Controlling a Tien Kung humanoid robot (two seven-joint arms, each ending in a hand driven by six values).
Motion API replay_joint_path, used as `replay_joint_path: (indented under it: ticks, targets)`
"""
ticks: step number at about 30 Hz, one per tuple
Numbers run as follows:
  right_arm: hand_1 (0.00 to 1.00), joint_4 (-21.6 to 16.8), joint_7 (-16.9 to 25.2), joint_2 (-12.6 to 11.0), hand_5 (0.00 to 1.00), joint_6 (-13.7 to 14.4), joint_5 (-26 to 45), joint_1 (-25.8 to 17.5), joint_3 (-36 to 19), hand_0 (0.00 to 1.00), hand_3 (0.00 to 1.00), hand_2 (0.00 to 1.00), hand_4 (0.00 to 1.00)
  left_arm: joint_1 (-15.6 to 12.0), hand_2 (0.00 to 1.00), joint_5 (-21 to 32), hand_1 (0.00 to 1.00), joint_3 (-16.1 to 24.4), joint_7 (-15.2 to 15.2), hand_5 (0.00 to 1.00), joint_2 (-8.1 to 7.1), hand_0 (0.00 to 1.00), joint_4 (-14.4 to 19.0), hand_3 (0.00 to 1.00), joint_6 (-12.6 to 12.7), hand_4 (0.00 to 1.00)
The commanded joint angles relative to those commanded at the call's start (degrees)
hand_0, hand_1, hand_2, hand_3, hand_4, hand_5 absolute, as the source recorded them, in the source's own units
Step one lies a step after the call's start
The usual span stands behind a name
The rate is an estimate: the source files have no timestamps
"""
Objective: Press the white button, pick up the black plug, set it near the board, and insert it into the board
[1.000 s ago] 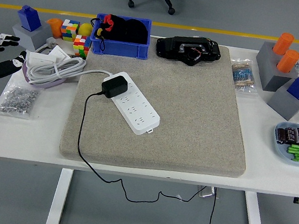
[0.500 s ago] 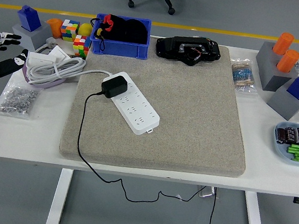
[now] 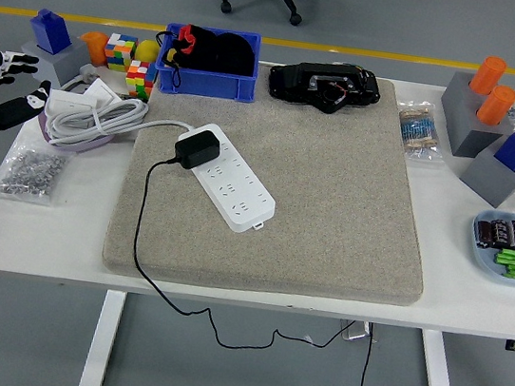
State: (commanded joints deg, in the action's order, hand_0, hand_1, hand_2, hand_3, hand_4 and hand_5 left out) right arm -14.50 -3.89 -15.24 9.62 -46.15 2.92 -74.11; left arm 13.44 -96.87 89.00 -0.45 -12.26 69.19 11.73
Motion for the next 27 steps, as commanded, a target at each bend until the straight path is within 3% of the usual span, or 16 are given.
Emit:
replay_joint_path:
  ticks: [14, 22, 27]
  targets:
    - [0.582, 0.0, -0.5, 0.5, 0.308, -0.4, -0.3, -0.6, -0.3, 0.645, 0.547, 0.610, 0.644, 0.3, 0.673, 0.2, 0.798, -1.9, 0.0, 0.178, 0.15, 0.751, -0.4, 0.670, 0.2, 0.648]
    - [0.582, 0.0, -0.4, -0.6, 0.309, -0.3, 1.5, 2.4, 2.9, 0.645, 0.547, 0.609, 0.644, 2.5, 0.670, 0.9, 0.798, -1.7, 0.1, 0.178, -0.66, 0.750, -0.1, 0.666, 0.0, 0.648]
    - [0.582, 0.1, -0.4, -0.8, 0.309, -0.3, 2.2, 3.1, 4.1, 0.645, 0.547, 0.609, 0.644, 2.4, 0.670, 1.1, 0.798, -0.8, 0.0, 0.178, -0.42, 0.750, 0.7, 0.666, 0.2, 0.648]
